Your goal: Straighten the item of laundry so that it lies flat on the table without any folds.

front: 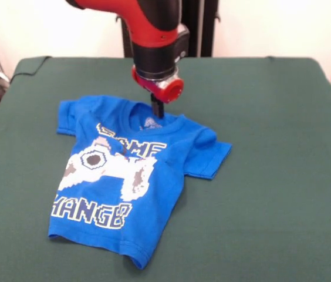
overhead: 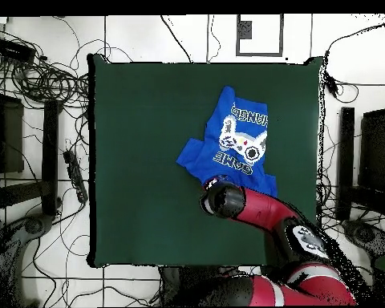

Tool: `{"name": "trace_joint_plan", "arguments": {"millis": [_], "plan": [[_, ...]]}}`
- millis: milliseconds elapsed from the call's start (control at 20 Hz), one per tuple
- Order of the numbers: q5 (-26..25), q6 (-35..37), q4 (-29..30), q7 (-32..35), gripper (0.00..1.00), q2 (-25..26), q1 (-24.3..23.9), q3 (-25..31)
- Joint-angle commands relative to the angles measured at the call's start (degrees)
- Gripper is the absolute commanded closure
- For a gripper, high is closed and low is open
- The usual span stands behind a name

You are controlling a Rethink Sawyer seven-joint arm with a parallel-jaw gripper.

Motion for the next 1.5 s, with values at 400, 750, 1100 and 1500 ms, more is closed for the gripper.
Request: {"name": "trace_joint_plan", "arguments": {"millis": [400, 750, 1100, 1500], "plan": [[6.88, 35.59, 13.72, 4.29, 1.00, -10.46, -4.27, 1.64], [4.59, 40.39, 12.99, 2.59, 1.00, -13.41, -5.78, 1.49], [-4.15, 7.28, 9.11, 9.22, 1.00, -12.57, 0.11, -2.08], [-0.91, -8.54, 10.60, 7.26, 1.00, -9.36, -1.51, 4.59]]}}
